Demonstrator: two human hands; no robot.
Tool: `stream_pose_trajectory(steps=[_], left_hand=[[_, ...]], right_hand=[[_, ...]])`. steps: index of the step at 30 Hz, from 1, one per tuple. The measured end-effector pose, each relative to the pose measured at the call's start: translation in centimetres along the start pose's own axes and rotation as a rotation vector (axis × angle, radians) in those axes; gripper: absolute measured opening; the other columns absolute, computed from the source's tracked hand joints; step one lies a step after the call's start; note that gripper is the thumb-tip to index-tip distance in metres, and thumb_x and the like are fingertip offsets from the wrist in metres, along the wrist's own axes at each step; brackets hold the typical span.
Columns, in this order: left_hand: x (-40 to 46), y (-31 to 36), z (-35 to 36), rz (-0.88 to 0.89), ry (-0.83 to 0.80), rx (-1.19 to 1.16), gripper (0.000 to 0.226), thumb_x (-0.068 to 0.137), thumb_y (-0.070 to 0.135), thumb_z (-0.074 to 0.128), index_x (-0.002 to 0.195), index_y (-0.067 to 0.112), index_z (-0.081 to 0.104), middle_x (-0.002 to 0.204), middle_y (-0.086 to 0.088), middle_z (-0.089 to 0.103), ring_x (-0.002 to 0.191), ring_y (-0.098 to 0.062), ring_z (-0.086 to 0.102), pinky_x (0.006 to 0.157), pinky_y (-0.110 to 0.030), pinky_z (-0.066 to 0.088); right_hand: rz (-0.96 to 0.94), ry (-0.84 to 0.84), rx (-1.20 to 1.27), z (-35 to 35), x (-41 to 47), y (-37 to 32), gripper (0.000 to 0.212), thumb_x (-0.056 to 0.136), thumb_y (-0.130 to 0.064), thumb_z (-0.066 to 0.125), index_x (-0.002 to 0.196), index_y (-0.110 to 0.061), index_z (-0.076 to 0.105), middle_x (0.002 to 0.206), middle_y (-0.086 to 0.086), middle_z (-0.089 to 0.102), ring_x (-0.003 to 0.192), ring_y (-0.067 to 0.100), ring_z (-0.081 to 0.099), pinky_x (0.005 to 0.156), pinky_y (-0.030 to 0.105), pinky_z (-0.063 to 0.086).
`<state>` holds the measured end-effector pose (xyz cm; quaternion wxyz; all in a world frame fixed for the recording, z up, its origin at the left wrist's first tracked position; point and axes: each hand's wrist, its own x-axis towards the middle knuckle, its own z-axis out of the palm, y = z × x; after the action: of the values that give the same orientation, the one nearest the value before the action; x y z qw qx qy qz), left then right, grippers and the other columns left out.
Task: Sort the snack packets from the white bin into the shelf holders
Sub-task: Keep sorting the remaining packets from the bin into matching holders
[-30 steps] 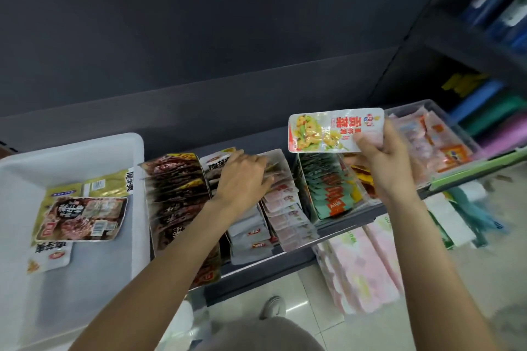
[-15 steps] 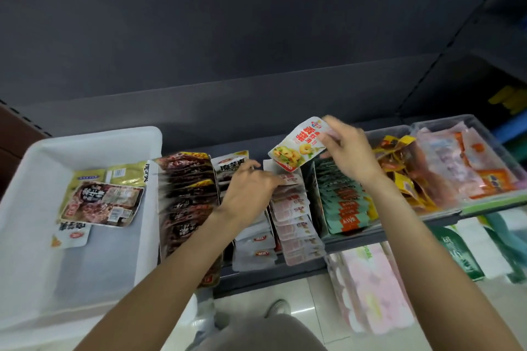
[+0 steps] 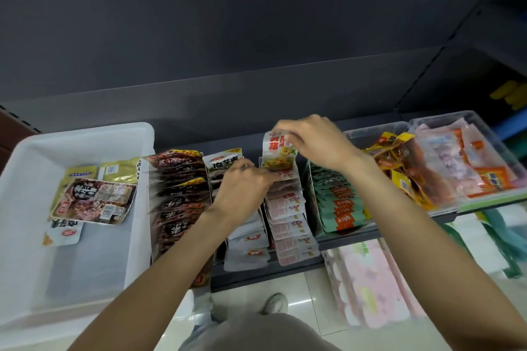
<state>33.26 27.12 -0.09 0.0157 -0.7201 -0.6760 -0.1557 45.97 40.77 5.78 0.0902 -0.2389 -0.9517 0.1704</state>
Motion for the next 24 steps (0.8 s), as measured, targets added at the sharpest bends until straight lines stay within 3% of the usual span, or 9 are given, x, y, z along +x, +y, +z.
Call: stream_pose_trajectory(steps=[4, 7, 10, 16, 20, 24], left_hand=[[0.0, -0.2, -0.2, -0.006, 0.040, -0.027, 0.035, 0.065, 0.004, 0.081, 0.090, 0.027, 0.076, 0.068, 0.002, 0.072, 0.057, -0.018, 0.065, 0.075, -0.030, 0.055], [0.1, -0.3, -0.8, 0.020, 0.074, -0.022, 0.028, 0.064, 0.008, 0.082, 0.085, 0.027, 0.077, 0.068, 0.003, 0.073, 0.061, -0.017, 0.068, 0.076, -0.028, 0.053], [0.2, -0.4, -0.6, 0.026, 0.081, -0.032, 0.025, 0.066, 0.007, 0.081, 0.083, 0.025, 0.077, 0.067, 0.002, 0.073, 0.060, -0.019, 0.068, 0.075, -0.030, 0.056], [0.2, -0.8, -0.3, 0.000, 0.041, -0.074, 0.022, 0.069, 0.007, 0.080, 0.083, 0.024, 0.077, 0.070, 0.001, 0.073, 0.064, -0.022, 0.067, 0.073, -0.033, 0.057], [0.1, -0.8, -0.8, 0.034, 0.101, -0.077, 0.015, 0.074, 0.011, 0.076, 0.085, 0.021, 0.075, 0.076, 0.002, 0.073, 0.066, -0.016, 0.068, 0.085, -0.032, 0.051], [-2.1, -1.4, -3.9, -0.049, 0.317, -0.203, 0.022, 0.089, 0.027, 0.057, 0.104, 0.017, 0.070, 0.093, 0.003, 0.071, 0.085, -0.013, 0.064, 0.082, -0.029, 0.049]], right_hand=[[0.057, -0.055, -0.010, 2.2, 0.4, 0.0, 0.017, 0.093, -0.023, 0.059, 0.102, -0.031, 0.071, 0.098, -0.009, 0.072, 0.093, 0.015, 0.066, 0.078, 0.033, 0.050], [0.113, 0.073, 0.027, 2.4, 0.1, 0.5, 0.009, 0.088, -0.027, 0.066, 0.092, -0.031, 0.073, 0.086, -0.009, 0.073, 0.083, 0.013, 0.067, 0.072, 0.033, 0.052], [0.105, 0.112, -0.029, 3.1, -0.2, 0.2, 0.011, 0.088, -0.021, 0.065, 0.090, -0.027, 0.073, 0.085, -0.005, 0.073, 0.082, 0.022, 0.068, 0.068, 0.034, 0.051], [0.132, 0.064, -0.099, 3.5, -0.2, -0.4, 0.015, 0.090, -0.016, 0.059, 0.095, -0.023, 0.071, 0.094, -0.003, 0.073, 0.091, 0.025, 0.066, 0.075, 0.039, 0.050], [0.139, 0.010, -0.179, 3.4, -0.7, -0.8, 0.020, 0.092, -0.017, 0.055, 0.106, -0.024, 0.068, 0.107, -0.004, 0.070, 0.099, 0.025, 0.064, 0.077, 0.038, 0.047], [0.116, 0.252, 0.025, 2.5, -2.0, -2.6, 0.031, 0.090, -0.014, 0.060, 0.120, -0.022, 0.063, 0.114, -0.003, 0.068, 0.098, 0.019, 0.066, 0.080, 0.038, 0.054]])
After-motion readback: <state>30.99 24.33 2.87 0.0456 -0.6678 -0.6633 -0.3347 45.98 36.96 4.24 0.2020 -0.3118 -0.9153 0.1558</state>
